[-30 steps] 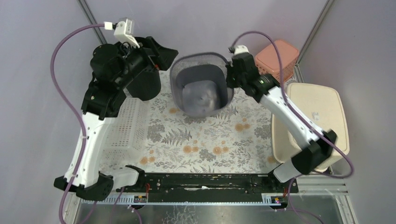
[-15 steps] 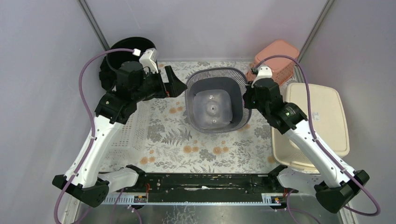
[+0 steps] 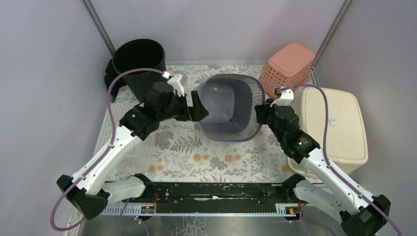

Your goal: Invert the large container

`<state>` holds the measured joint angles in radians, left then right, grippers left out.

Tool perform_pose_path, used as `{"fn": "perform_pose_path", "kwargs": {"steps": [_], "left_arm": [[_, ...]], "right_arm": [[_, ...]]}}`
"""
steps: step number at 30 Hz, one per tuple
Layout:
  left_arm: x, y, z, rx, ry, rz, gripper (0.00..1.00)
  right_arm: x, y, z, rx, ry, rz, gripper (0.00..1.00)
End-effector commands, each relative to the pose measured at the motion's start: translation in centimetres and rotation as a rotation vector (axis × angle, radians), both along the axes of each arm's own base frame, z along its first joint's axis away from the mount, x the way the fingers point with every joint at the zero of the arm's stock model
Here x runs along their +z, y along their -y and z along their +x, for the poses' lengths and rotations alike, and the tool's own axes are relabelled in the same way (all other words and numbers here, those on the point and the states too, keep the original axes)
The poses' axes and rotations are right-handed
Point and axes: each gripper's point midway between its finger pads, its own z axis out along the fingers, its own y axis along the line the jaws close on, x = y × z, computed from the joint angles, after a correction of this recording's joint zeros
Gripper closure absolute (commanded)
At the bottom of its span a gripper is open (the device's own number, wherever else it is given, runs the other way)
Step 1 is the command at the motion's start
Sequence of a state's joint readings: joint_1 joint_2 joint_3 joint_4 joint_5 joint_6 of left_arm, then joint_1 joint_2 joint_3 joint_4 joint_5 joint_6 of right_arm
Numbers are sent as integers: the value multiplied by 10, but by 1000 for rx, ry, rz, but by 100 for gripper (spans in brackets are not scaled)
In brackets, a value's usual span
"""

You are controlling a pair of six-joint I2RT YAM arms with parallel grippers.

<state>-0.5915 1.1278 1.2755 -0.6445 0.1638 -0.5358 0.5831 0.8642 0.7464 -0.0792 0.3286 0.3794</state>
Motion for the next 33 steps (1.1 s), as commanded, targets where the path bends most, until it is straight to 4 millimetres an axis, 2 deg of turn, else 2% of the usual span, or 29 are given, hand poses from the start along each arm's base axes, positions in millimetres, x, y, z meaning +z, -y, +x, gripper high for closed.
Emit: {"fn": "perform_pose_path", "kwargs": {"steps": [1, 5, 8, 12, 18, 21, 26, 33], "left_arm": [[-25, 6, -4, 36, -6, 7, 0], [-52, 0, -11, 61, -39, 29, 0], [-70, -3, -16, 79, -56, 39, 5], [-96, -1, -23, 79, -94, 45, 11], [-134, -1, -28, 84, -155, 78, 7], [-149, -1, -32, 79, -181, 95, 5], [-156, 0, -37, 74, -204, 78, 3], [-141, -14, -49, 106, -199, 67, 0]], "right_arm": [[-28, -19, -7, 99, -64, -24, 87], [-30, -24, -12, 139, -91, -22, 71], [-33, -27, -15, 163, -131, -39, 58], [-36, -30, -20, 185, -178, -45, 50], [-53, -31, -34, 217, -307, -77, 36], [-57, -32, -42, 237, -339, -77, 33], [-46, -42, -58, 323, -349, -26, 30], [-9, -62, -80, 502, -296, 48, 30]]}}
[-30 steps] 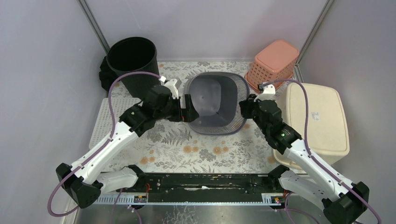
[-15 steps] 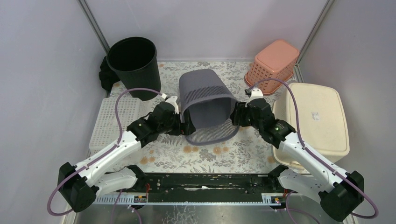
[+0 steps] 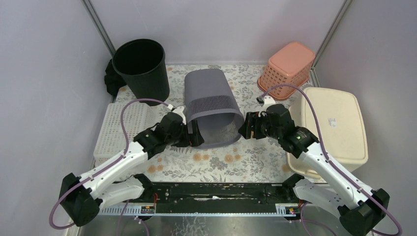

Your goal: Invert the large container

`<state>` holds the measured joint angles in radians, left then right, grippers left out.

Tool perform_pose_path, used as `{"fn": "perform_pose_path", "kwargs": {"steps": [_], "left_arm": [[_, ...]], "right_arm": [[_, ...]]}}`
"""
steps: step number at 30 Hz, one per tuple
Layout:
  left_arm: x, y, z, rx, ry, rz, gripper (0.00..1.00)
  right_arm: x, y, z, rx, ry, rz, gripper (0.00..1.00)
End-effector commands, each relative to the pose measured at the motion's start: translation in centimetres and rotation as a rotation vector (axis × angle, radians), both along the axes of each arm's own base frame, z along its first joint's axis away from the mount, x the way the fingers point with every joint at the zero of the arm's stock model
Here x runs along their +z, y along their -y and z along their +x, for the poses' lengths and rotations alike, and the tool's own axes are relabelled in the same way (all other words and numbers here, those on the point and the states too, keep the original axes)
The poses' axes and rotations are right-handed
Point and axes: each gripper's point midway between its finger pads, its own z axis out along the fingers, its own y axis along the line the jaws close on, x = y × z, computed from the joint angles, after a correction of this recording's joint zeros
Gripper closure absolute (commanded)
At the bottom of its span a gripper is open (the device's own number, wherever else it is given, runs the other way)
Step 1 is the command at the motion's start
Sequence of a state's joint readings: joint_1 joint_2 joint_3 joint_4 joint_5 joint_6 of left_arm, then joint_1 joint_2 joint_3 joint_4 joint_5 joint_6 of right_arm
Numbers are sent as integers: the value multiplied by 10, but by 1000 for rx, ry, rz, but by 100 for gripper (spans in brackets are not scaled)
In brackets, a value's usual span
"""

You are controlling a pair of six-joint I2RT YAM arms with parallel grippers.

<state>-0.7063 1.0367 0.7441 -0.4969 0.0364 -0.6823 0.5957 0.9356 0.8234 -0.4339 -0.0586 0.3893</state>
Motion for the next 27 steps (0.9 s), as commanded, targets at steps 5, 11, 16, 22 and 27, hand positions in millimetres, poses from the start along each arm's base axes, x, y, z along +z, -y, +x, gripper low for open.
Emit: {"fn": "perform_pose_path", "kwargs": {"steps": [5, 11, 16, 22, 27], "left_arm": [[41, -2, -2, 69, 86, -132, 0], [35, -16, 1, 167, 100, -139, 0], [56, -29, 4, 224, 182, -172, 2], [62, 2, 13, 119, 209, -250, 15], [66, 35, 26, 32, 280, -359, 23]], "right_arm": [[65, -34, -20, 222, 81, 176, 31], [78, -50, -22, 259, 68, 263, 34], [90, -63, -26, 282, 64, 377, 37], [75, -63, -17, 246, 54, 348, 38], [67, -54, -9, 180, 58, 310, 41]]}}
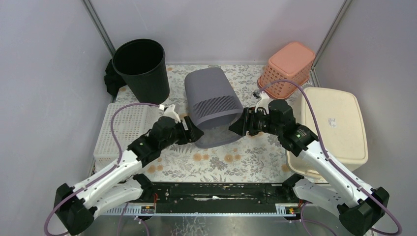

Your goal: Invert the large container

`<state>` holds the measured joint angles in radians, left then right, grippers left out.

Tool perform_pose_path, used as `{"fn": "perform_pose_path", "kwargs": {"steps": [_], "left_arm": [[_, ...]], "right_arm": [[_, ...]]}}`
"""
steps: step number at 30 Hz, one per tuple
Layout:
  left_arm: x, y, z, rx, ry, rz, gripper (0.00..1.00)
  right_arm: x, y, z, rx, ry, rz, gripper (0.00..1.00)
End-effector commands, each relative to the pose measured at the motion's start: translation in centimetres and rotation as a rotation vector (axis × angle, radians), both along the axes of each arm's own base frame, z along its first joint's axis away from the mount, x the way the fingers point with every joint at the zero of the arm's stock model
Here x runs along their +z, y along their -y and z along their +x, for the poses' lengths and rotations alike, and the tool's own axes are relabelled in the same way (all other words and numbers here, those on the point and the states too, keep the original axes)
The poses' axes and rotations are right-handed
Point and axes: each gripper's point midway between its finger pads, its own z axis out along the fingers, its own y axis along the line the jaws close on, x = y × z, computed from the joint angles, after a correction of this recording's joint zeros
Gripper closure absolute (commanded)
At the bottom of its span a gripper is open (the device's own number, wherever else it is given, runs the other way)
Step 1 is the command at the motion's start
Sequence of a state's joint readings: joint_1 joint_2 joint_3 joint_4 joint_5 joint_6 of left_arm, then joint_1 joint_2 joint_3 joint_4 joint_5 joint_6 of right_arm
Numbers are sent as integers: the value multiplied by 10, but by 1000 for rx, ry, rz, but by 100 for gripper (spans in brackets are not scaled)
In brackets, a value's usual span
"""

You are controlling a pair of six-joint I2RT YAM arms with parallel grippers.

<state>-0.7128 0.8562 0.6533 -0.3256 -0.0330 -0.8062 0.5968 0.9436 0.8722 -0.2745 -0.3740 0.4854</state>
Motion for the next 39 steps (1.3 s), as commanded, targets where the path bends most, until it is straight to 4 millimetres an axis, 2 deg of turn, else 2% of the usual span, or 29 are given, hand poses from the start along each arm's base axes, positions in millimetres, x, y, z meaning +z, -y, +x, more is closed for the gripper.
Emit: {"fn": "perform_pose_path", "kwargs": {"steps": [1, 5, 8, 13, 15, 16, 18, 20, 24, 29, 34, 36, 39], "left_arm": [[25, 40, 16, -102, 157, -155, 24], [45, 73, 22, -196, 240, -261, 26], [54, 95, 23, -262, 268, -265, 23], [90, 130, 8, -458, 407, -336, 15], [111, 137, -7, -567, 455, -360, 13], [123, 136, -16, -607, 478, -369, 12], [133, 129, -32, -651, 469, -351, 10], [141, 119, -48, -675, 473, -347, 1], [159, 90, -62, -615, 512, -342, 0], [173, 61, -56, -488, 516, -262, 0], [191, 45, -56, -429, 530, -240, 0], [194, 40, -56, -407, 536, -238, 0], [193, 35, -57, -395, 534, -231, 0]], "right_arm": [[7, 4, 10, -66, 41, 4, 42], [5, 15, 15, -131, 44, -31, 44], [9, 24, 18, -175, 57, -55, 44], [12, 35, 21, -224, 86, -81, 41], [14, 35, 20, -219, 100, -73, 40], [16, 35, 19, -215, 104, -68, 39], [20, 34, 14, -190, 118, -57, 38], [21, 30, 10, -156, 134, -39, 37], [1, 18, 2, -66, 149, -23, 37], [-20, -4, -10, 47, 189, -39, 37], [-19, -23, -15, 56, 290, -5, 35], [-25, -23, -11, 5, 311, -6, 35], [-47, -17, 1, -98, 328, -77, 35]]}}
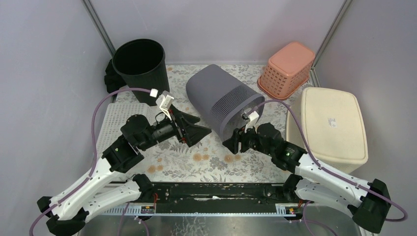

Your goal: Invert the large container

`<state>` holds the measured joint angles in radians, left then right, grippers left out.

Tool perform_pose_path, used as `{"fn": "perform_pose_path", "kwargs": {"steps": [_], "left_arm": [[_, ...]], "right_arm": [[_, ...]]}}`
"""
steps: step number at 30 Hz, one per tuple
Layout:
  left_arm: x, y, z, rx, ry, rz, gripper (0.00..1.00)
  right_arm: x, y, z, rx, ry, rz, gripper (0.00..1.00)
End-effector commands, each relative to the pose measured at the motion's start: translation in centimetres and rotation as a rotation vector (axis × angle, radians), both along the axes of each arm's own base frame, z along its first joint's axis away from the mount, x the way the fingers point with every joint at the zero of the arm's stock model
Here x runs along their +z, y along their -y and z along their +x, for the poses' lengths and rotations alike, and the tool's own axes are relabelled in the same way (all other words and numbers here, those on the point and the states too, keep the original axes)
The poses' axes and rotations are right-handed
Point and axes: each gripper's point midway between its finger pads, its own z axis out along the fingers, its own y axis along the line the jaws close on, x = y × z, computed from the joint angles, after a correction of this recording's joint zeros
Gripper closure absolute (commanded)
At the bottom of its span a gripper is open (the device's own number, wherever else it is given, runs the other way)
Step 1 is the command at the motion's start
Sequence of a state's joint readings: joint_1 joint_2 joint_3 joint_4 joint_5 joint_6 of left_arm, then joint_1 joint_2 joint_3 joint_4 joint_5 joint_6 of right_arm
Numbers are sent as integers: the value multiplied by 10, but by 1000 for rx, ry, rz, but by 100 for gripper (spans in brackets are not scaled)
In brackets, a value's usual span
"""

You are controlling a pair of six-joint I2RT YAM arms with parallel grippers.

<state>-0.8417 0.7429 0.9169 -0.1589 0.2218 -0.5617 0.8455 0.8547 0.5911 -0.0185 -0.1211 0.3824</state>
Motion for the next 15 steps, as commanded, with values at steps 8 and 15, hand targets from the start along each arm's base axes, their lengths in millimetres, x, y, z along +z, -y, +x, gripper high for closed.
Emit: {"fn": "perform_pose_path", "kwargs": {"steps": [8, 15], "left_arm": [[5, -21, -3, 65, 19, 20, 0], [2, -22, -10, 42, 8, 9, 0]], "right_arm": [[-2, -25, 28, -156, 235, 115, 36], [-12, -17, 53, -400, 296, 86, 37]]}}
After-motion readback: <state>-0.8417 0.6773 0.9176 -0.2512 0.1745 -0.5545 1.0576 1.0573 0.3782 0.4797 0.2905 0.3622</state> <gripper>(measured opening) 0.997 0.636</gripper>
